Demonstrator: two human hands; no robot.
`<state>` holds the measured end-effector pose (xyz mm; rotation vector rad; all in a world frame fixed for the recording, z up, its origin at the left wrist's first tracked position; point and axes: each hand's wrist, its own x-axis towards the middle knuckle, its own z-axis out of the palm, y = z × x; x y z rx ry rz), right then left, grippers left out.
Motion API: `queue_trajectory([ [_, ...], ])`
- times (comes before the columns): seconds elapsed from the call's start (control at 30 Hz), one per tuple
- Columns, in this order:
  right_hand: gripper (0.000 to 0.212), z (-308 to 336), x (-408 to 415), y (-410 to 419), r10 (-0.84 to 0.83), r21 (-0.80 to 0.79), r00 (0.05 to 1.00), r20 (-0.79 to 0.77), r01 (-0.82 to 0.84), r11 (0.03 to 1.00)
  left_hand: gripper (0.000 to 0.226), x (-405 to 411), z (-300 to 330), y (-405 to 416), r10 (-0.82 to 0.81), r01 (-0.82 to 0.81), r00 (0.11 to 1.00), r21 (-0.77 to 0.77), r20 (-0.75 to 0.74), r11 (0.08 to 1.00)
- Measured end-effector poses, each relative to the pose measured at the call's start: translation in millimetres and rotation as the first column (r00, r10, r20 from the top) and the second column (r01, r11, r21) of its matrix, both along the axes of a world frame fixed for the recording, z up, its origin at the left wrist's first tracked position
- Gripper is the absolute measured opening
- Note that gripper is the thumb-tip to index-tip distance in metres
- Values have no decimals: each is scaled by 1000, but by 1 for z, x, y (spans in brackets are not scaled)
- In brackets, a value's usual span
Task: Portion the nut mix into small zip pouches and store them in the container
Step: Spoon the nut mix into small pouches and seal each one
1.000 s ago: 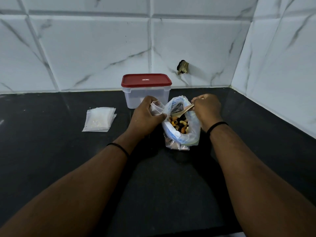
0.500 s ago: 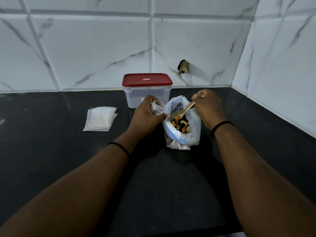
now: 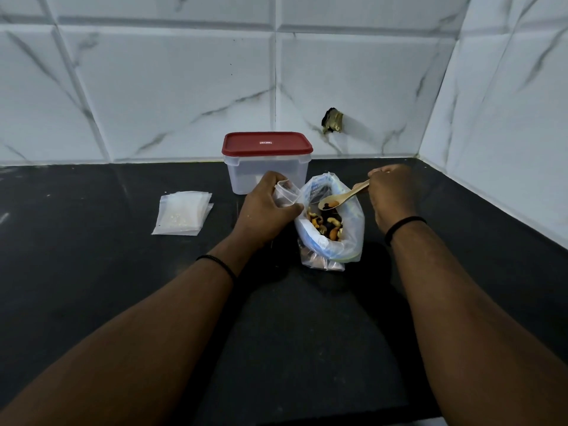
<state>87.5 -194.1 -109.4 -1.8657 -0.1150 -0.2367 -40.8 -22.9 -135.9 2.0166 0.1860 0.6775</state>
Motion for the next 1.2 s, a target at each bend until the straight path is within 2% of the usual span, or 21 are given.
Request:
queue_trajectory([
  [0.2, 16, 12, -11, 6, -52, 267, 999, -10, 53, 962, 36, 1, -2, 1, -7, 7, 1000, 6, -1, 1000],
  [0.3, 16, 19, -26, 16, -39, 321, 995, 88, 9, 947, 36, 2, -1, 1, -15, 15, 1000, 18, -5, 1000],
  [0.37, 16, 21, -39, 23, -16, 279, 981, 193, -39, 959, 36, 2, -2, 2, -13, 13, 1000, 19, -6, 1000],
  [0.43, 13, 22, -54, 29, 95, 187, 942, 323, -162, 969, 37, 3, -3, 2, -12, 12, 1000, 14, 8, 1000],
  [0.53, 11, 22, -69, 33, 356, -33, 777, 519, -398, 917, 38, 5, -4, 4, 13, -12, 999, -19, 40, 1000],
  [0.63, 11, 22, -71, 32, 505, -151, 615, 606, -535, 831, 40, 7, -4, 4, 42, -39, 997, -49, 60, 998],
  [0.73, 12, 24, -67, 27, 516, -166, 571, 639, -553, 817, 43, 6, -3, 4, 48, -44, 997, -59, 67, 997],
  [0.83, 13, 26, -64, 24, 422, 16, 637, 645, -563, 826, 42, 6, -3, 4, 59, -55, 996, -65, 61, 996],
  [0.93, 10, 25, -59, 19, 198, 188, 780, 594, -373, 908, 39, 5, -3, 4, 59, -57, 997, -61, 47, 997],
  [1.03, 12, 12, -40, 14, 71, 74, 887, 455, -118, 990, 38, 4, -2, 3, 42, -41, 999, -35, 31, 999],
  [1.1, 17, 3, -28, 14, 97, -28, 923, 373, -93, 995, 38, 3, -1, 1, 32, -31, 999, -28, 20, 999],
  [1.2, 14, -4, -25, 15, 155, -208, 922, 355, -84, 975, 37, 1, 0, 1, 17, -16, 1000, -40, 9, 999],
])
